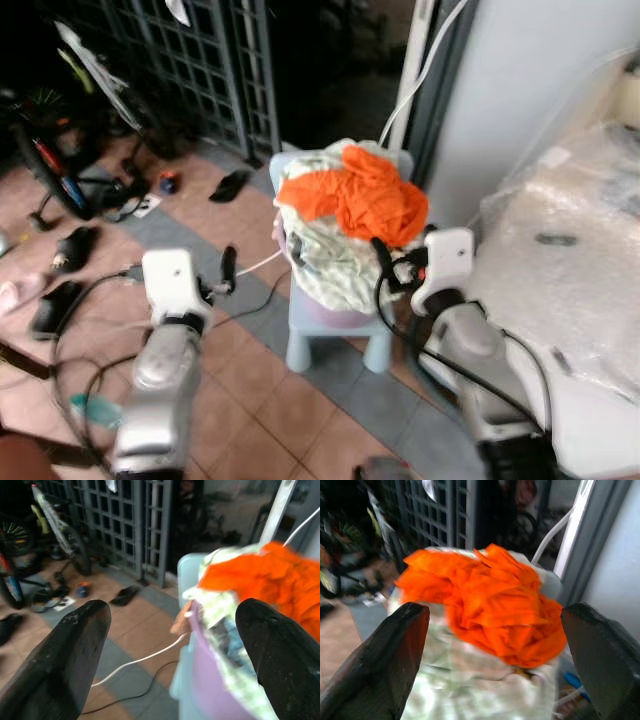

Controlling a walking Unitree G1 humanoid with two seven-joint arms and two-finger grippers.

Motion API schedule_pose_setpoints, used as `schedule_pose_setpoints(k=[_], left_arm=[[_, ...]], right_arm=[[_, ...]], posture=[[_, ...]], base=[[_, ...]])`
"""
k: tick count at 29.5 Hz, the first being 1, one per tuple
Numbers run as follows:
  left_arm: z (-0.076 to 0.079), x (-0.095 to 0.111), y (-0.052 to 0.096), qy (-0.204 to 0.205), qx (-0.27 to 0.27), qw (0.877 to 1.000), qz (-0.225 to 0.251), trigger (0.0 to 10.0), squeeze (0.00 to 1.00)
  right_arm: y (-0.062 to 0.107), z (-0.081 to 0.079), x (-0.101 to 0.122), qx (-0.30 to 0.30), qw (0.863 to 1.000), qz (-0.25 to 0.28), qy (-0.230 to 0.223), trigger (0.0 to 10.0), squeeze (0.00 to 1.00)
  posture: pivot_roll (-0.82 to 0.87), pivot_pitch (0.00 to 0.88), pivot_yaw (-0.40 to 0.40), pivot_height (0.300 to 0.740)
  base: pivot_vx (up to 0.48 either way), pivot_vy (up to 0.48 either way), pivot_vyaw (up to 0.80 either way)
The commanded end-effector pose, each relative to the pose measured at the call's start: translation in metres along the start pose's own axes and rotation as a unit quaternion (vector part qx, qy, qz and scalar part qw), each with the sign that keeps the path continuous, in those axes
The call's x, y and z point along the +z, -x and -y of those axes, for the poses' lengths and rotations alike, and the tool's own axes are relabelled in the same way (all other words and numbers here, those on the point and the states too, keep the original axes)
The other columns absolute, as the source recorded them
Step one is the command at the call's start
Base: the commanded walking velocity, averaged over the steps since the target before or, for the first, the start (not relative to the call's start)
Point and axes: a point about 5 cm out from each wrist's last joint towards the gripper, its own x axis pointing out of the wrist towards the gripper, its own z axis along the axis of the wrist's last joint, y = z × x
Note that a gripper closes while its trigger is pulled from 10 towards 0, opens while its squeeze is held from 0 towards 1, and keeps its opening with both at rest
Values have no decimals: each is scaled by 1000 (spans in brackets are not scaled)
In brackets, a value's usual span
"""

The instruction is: Clothes washing

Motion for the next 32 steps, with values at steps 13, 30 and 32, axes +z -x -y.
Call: schedule_pose_setpoints(k=[13, 30, 32], left_arm=[[-15, -1, 1, -8, 23, 1000, -7, 10000, 0], [-10, 8, -2, -25, 35, 999, 1, 10000, 0], [-10, 6, 0, -26, 28, 999, -4, 10000, 0]], right_arm=[[-11, -8, 6, -10, 1000, 5, 12, 10000, 0], [-18, -22, 1, -22, 999, -15, -18, 10000, 0], [-18, -21, 2, -33, 999, -15, -38, 10000, 0]], posture=[[-30, 0, 23, 740], [-5, 9, 18, 740], [-27, 2, 49, 740]], base=[[451, 0, 111], [36, 0, 0], [0, 0, 0]])
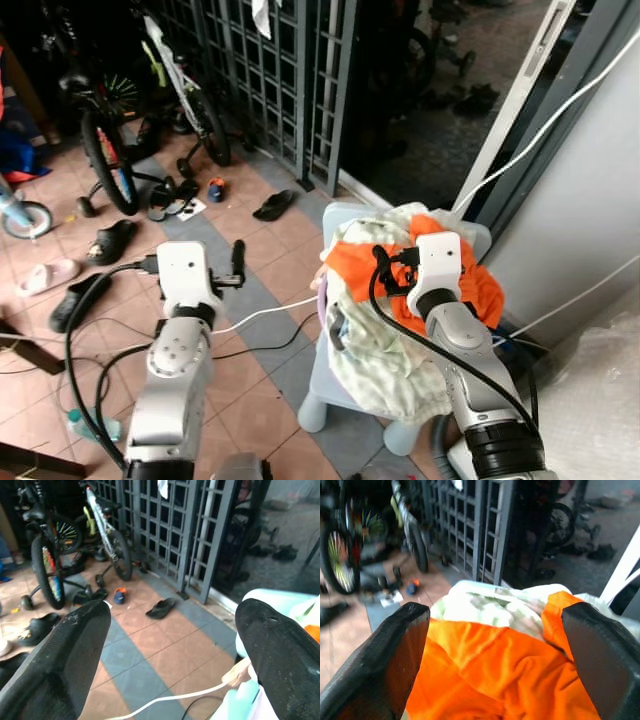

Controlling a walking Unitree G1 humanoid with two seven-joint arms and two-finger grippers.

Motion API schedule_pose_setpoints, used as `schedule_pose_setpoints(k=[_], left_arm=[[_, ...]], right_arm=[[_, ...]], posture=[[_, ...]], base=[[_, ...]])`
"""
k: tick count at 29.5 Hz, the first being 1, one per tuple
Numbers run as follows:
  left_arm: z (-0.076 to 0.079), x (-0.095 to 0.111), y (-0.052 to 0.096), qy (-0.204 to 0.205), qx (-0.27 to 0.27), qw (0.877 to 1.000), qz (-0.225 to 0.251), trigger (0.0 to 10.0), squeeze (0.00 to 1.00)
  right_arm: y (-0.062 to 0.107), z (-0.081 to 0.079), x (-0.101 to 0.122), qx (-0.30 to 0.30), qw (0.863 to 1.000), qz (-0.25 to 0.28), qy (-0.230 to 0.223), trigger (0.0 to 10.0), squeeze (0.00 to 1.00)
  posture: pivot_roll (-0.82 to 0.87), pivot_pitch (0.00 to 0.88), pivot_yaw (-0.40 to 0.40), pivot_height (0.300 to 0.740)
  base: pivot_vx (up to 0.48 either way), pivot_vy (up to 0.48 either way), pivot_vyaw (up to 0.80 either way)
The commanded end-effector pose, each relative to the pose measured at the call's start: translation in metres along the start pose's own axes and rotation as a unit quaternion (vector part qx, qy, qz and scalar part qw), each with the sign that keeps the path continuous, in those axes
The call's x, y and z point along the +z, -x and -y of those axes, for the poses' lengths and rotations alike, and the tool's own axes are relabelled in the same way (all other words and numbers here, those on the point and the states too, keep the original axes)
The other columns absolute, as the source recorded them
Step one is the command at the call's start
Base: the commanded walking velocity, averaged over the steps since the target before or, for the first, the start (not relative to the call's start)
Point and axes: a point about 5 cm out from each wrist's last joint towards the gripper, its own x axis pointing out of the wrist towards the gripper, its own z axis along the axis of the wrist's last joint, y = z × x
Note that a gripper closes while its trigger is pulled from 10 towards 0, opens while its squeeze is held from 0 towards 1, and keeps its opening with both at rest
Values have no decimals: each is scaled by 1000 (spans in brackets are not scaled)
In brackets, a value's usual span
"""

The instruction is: Clothes washing

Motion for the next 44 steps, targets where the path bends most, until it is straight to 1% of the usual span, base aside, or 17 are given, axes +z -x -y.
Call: schedule_pose_setpoints(k=[1, 3, 4, 5, 7, 8, 9, 10, 14, 16, 21, 26, 28, 32, 36, 40, 44], left_arm=[[-2, 0, 1, -1, -8, 1000, -5, 10000, 0], [-2, -4, 0, -1, -13, 1000, -16, 10000, 0], [-3, -5, 0, 1, -13, 1000, -19, 10000, 0], [-2, -5, -2, -4, -20, 1000, -18, 10000, 0], [1, -5, -5, -8, -27, 999, -18, 10000, 0], [2, -5, -6, -8, -29, 999, -19, 10000, 0], [3, -5, -7, -7, -29, 999, -19, 10000, 0], [4, -4, -9, -4, -30, 999, -20, 10000, 0], [7, -5, -8, 1, -31, 999, -23, 10000, 0], [10, -6, -6, 5, -35, 999, -26, 10000, 0], [4, -4, -5, 22, -13, 999, -19, 10000, 0], [4, -4, -4, 23, -7, 1000, -19, 10000, 0], [4, -4, -4, 24, -4, 1000, -20, 10000, 0], [3, -3, -4, 29, -2, 999, -18, 10000, 0], [2, -4, -3, 29, -1, 999, -21, 10000, 0], [2, -4, -3, 20, -1, 1000, -23, 10000, 0], [1, -4, -3, 19, -1, 999, -25, 10000, 0]], right_arm=[[0, 1, 4, 4, 1000, 8, -15, 10000, 0], [5, 2, 5, 18, 999, 23, -18, 10000, 0], [6, 3, 5, 19, 999, 27, -23, 10000, 0], [9, 6, 4, 11, 999, 29, -17, 10000, 0], [12, 12, -1, -7, 1000, 13, -16, 10000, 0], [13, 14, -3, -14, 1000, 7, -27, 10000, 0], [13, 15, -4, -18, 999, 4, -33, 10000, 0], [13, 14, -2, -14, 1000, 11, -25, 10000, 0], [12, 9, 1, 2, 1000, 17, -19, 10000, 0], [11, 8, 2, 11, 1000, 18, -19, 10000, 0], [7, 5, 2, 27, 999, 14, -11, 10000, 0], [1, 6, 5, 16, 1000, 9, 13, 10000, 0], [1, 7, 3, 7, 1000, 6, 11, 10000, 0], [2, 8, 2, 2, 1000, 5, 11, 10000, 0], [2, 11, -4, -7, 999, -16, 30, 10000, 0], [-1, 24, -13, -56, 997, -55, 25, 10000, 0], [-6, 33, -23, -66, 992, -98, 36, 10000, 0]], posture=[[-34, 0, 63, 740], [-44, 0, 80, 740], [-52, 0, 88, 740], [-64, 0, 97, 740], [-71, 0, 100, 740], [-72, 0, 99, 740], [-72, 0, 99, 740], [-73, 0, 93, 740], [-66, 4, 83, 740], [-51, 10, 63, 740], [-33, 11, 30, 740], [-21, 20, 6, 740], [-21, 38, 1, 740], [-23, 33, 0, 740], [-20, 31, 0, 740], [-12, 39, 5, 740], [-11, 42, 6, 740]], base=[[0, 0, 0], [0, 0, 0], [0, 0, 0], [0, -274, 0], [0, -307, 0], [0, -304, -800], [0, -259, -800], [0, 0, -788], [0, 0, -709], [0, 0, 0], [0, 0, 0], [0, 0, 0], [0, 0, 0], [0, 0, 0], [0, 0, 0], [0, 0, 0], [0, 0, 0]])
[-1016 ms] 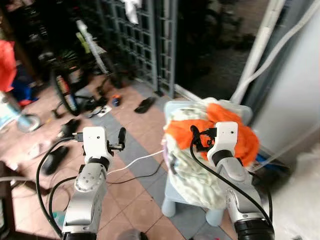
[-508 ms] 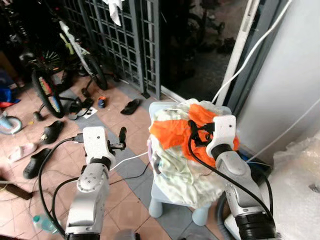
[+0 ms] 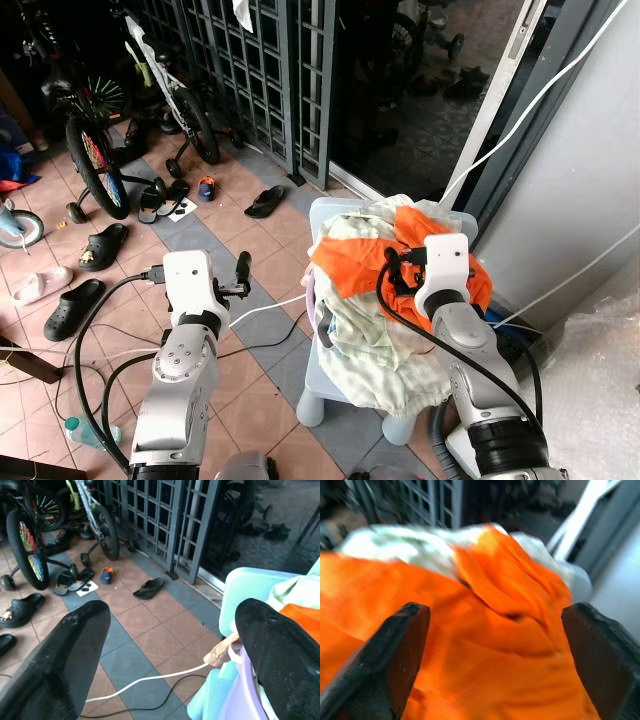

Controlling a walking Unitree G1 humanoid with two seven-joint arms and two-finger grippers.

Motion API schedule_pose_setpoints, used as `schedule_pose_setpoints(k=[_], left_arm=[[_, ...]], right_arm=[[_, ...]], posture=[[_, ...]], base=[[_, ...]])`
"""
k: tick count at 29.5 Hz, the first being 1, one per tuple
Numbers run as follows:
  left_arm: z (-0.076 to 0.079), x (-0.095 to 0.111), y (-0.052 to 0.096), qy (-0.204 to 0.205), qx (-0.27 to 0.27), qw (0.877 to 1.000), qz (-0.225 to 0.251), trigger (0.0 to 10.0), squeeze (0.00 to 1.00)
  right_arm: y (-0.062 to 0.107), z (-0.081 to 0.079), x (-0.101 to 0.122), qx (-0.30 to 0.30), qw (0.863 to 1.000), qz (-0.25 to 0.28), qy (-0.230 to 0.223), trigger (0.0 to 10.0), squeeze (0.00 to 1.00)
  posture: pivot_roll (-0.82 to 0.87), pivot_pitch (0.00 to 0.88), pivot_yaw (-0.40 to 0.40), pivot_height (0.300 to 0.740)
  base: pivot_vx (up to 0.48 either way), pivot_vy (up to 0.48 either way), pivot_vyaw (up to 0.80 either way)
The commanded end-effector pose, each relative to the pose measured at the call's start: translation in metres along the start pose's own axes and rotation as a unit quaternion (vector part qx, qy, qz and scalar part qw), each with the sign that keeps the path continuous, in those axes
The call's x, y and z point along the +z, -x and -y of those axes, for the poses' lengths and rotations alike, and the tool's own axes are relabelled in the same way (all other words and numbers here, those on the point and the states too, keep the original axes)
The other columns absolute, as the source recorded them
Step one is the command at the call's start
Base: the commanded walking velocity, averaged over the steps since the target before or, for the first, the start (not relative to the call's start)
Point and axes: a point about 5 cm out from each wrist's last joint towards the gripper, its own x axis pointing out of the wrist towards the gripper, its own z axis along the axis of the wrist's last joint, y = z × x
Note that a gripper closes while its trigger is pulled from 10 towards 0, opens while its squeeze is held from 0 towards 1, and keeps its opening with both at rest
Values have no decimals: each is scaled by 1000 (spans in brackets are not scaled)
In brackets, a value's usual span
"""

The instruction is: Clothes washing

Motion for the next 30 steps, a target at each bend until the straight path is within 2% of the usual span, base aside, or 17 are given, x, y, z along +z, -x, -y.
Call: schedule_pose_setpoints(k=[1, 6, 8, 11, 12, 14, 15, 21, 30], left_arm=[[-1, 4, 1, -4, 1, 1000, 4, 10000, 0], [0, 7, 1, -13, -3, 1000, 6, 10000, 0], [-2, 5, 2, -15, 1, 1000, 1, 10000, 0], [3, 11, 3, -41, -18, 999, 14, 10000, 0], [6, 11, 5, -49, -27, 998, 13, 10000, 0], [6, 10, 5, -50, -29, 998, 11, 10000, 0], [5, 9, 7, -46, -25, 999, 6, 10000, 0], [0, 6, 8, -39, -17, 999, -5, 10000, 0], [2, 5, 8, -40, -25, 999, -8, 10000, 0]], right_arm=[[-4, 3, -2, -6, 1000, -20, -2, 10000, 0], [-13, 13, -7, -18, 997, -65, 37, 10000, 0], [-17, 12, -10, -12, 995, -86, 58, 10000, 0], [-24, 6, -8, -4, 994, -97, 59, 10000, 0], [-27, 2, -7, 0, 993, -99, 58, 4902, 0], [-28, -1, -7, 3, 993, -101, 54, 4902, 0], [-29, -7, -6, 15, 993, -107, 40, 0, 0], [-25, -16, -15, 65, 989, -133, 11, 0, 0], [-23, -8, -20, 57, 988, -146, -1, 0, 0]], posture=[[-9, 44, 5, 740], [-13, 64, 2, 740], [1, 65, 9, 740], [13, 72, 7, 740], [14, 75, 7, 740], [14, 75, 7, 740], [22, 74, 4, 740], [23, 69, -3, 740], [17, 65, -1, 740]], base=[[0, 0, 0], [0, 0, 0], [0, 0, 0], [0, 0, 0], [0, 0, 0], [0, 0, 0], [0, 0, 0], [0, 0, 0], [0, 0, 0]])
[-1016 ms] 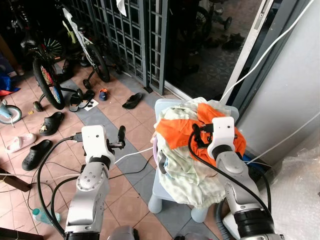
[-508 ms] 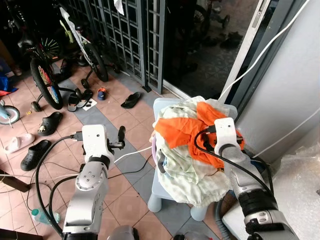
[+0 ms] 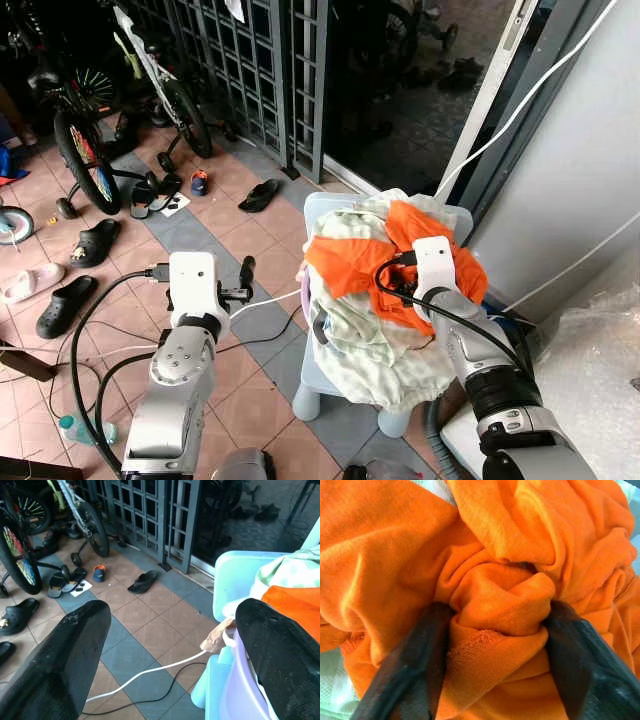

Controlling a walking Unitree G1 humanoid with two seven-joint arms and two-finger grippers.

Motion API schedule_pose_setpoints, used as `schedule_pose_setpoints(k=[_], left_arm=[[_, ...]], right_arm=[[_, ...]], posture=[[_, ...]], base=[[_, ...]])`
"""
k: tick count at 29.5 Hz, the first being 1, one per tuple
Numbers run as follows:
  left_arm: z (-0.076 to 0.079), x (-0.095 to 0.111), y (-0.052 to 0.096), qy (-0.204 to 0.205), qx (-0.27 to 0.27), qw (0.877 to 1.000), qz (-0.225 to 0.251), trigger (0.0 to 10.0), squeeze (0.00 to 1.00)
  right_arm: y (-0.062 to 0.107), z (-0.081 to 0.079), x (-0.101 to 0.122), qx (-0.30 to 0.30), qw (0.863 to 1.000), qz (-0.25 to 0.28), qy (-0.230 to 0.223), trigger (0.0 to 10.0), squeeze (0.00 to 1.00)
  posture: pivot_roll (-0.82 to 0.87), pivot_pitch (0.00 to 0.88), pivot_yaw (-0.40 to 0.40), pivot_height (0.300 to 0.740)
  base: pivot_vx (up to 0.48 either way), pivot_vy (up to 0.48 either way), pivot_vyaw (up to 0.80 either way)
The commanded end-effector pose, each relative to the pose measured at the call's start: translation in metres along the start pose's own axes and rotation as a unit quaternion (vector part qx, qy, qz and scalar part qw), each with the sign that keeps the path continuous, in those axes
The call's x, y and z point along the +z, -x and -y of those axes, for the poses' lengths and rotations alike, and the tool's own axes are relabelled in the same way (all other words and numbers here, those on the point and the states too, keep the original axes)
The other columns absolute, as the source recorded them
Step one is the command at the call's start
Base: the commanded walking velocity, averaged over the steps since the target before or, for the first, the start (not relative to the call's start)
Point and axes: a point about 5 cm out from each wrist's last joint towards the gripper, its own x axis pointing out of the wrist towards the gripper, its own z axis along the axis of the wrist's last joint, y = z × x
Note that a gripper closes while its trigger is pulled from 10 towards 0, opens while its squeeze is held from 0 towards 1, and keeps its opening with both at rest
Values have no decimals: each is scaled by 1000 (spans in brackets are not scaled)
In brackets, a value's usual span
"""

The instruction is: Clothes washing

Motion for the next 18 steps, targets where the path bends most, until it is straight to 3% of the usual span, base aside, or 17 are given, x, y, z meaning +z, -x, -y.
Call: schedule_pose_setpoints(k=[1, 12, 18], left_arm=[[1, 1, 1, 5, -8, 1000, 0, 10000, 0], [0, 1, 0, 18, -5, 1000, -4, 10000, 0], [-2, -6, 0, 26, 4, 999, -25, 10000, 0]], right_arm=[[2, -1, -11, 7, 1000, -21, -11, 0, 0], [4, -5, -13, 31, 999, -25, -22, 0, 0], [10, -13, -9, 59, 997, 3, -53, 0, 0]], posture=[[17, 65, -1, 740], [12, 64, -7, 740], [4, 42, -11, 740]], base=[[0, 0, 0], [0, 0, 0], [0, 0, 0]])
